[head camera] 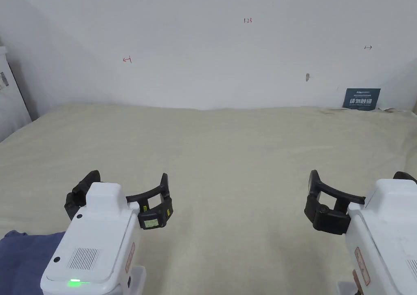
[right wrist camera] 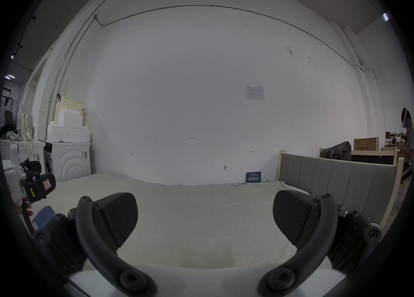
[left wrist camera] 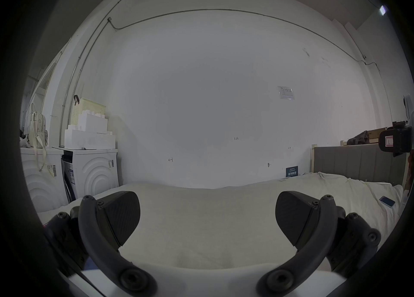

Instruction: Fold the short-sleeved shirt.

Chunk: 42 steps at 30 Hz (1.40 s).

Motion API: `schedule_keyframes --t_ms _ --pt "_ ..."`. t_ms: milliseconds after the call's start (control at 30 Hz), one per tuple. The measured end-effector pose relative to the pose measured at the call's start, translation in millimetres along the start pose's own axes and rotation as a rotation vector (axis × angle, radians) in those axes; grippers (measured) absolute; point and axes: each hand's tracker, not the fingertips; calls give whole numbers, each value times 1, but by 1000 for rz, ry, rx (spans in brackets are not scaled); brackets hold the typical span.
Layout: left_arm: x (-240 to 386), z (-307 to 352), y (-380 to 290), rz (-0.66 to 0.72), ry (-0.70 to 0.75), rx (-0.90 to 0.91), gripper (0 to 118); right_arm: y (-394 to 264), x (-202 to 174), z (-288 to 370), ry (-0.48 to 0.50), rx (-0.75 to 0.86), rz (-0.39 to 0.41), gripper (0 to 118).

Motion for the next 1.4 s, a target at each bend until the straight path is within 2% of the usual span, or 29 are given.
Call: schedule_keyframes --t_ms 333,400,567,667,733,833,967,1067,1400 --pt "-2 1 0 -5 -2 -13 118 2 1 -2 -24 -38 7 118" --pt "-2 2 0 -5 3 -14 118 4 0 -4 -36 -75 -15 118" --pt "-3 3 -1 -1 -5 -18 118 15 -6 -18 -187 -295 -107 118" --pt "-4 3 -1 1 -4 -23 118 22 -12 -29 -287 -484 -103 118" --pt "-4 3 -1 3 -6 -28 118 22 -12 -34 -276 -573 -116 118" --pt "-5 4 -2 1 -4 -30 118 23 -16 -34 -210 -631 -165 118" --pt "-5 4 -1 -9 1 -26 118 23 -22 -29 -228 -597 -197 118" --pt "-4 4 0 -10 8 -19 118 26 -24 -29 -215 -595 -173 118" --pt "-4 3 0 -2 0 -15 118 33 -12 -26 -193 -539 -200 118"
